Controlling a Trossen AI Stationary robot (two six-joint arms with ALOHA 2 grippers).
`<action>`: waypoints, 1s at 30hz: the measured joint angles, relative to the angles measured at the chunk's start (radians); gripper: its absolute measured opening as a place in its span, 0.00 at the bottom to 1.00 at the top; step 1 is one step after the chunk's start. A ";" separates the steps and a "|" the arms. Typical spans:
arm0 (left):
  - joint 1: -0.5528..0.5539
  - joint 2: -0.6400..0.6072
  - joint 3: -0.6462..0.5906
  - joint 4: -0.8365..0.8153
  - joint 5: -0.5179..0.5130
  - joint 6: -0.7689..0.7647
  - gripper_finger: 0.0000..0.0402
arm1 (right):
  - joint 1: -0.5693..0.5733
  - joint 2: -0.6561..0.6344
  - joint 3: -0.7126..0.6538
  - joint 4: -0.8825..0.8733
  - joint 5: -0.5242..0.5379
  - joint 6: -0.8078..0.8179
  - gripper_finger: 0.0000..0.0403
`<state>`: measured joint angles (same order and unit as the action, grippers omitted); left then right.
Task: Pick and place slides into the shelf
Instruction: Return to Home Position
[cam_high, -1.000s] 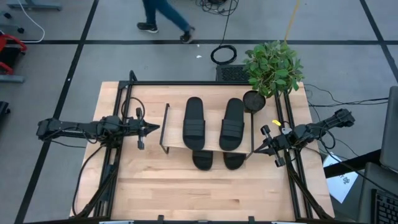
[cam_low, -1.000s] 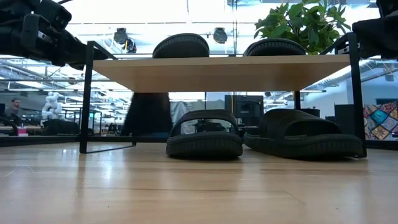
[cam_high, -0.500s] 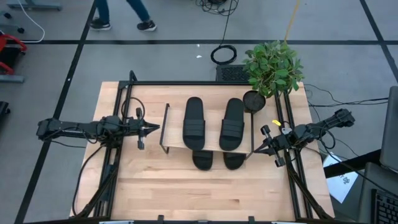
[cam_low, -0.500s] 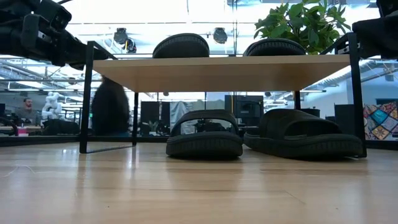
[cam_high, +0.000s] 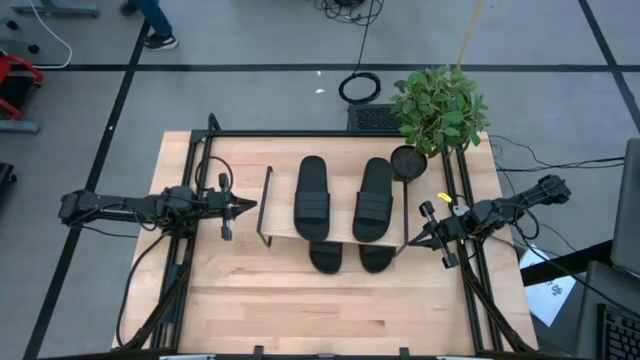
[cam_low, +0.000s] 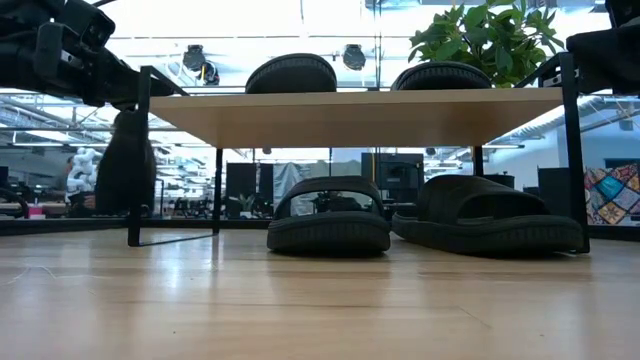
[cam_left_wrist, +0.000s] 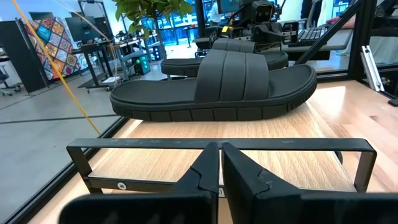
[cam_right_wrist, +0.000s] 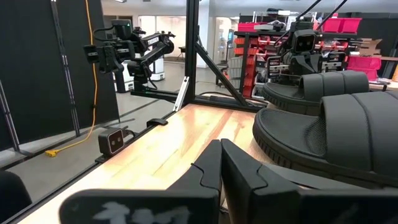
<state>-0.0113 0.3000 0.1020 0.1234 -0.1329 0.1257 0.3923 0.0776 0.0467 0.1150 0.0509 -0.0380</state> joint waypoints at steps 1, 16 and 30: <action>0.000 0.000 0.000 0.000 0.000 0.000 0.05 | 0.000 0.000 0.000 0.000 0.000 0.000 0.00; 0.000 0.000 0.000 0.000 0.000 0.000 0.01 | 0.000 0.000 0.000 0.000 0.000 0.000 0.00; 0.000 0.000 0.000 0.000 0.000 0.000 0.07 | 0.000 0.000 0.000 0.000 0.000 0.000 0.00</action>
<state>-0.0113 0.3000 0.1024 0.1234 -0.1333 0.1257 0.3923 0.0778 0.0467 0.1146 0.0509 -0.0380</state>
